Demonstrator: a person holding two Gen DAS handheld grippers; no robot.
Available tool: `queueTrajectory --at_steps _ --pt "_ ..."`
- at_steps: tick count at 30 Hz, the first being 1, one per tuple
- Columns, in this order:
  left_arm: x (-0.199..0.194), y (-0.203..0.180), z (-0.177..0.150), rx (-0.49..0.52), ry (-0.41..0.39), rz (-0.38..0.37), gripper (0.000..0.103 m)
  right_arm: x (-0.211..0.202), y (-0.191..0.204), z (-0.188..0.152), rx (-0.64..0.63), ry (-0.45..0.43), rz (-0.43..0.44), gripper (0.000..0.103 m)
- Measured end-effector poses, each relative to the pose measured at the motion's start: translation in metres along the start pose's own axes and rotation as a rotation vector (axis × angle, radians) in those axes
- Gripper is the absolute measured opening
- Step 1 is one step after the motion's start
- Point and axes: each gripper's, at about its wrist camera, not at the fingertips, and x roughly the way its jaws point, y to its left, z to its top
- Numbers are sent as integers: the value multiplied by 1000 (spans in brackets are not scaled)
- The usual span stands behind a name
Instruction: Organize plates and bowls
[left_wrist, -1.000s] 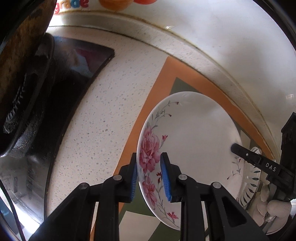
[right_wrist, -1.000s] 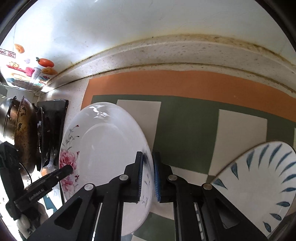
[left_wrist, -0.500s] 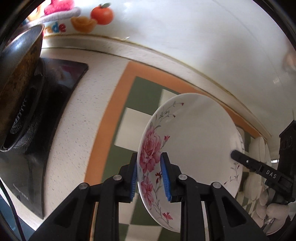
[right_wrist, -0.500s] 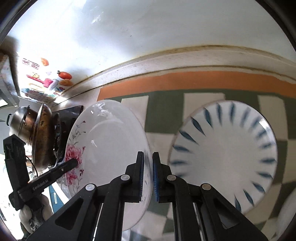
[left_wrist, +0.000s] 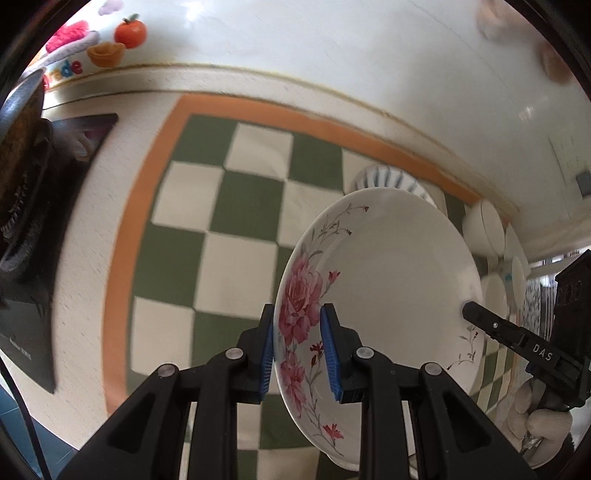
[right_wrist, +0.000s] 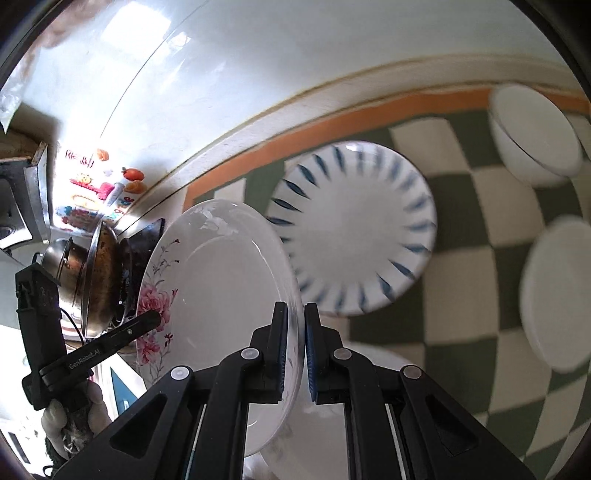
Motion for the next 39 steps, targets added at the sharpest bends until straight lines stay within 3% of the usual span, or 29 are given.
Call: queueTrajectory --at_steps 9,16,25,32,39 --pt "36 -30 -46 44 101 -9 21 -9 -63 -48 92 28 -6 11" --pt "57 -49 -74 119 142 32 21 -12 -102 -80 145 47 8 11" --pt "62 -62 -86 146 149 68 21 -11 -118 -105 133 70 -7 11" --pt "66 -70 -90 182 148 119 21 -9 -112 -105 98 84 -32 11" --pt "71 -73 -92 180 148 115 21 -12 -110 -104 85 85 -35 11"
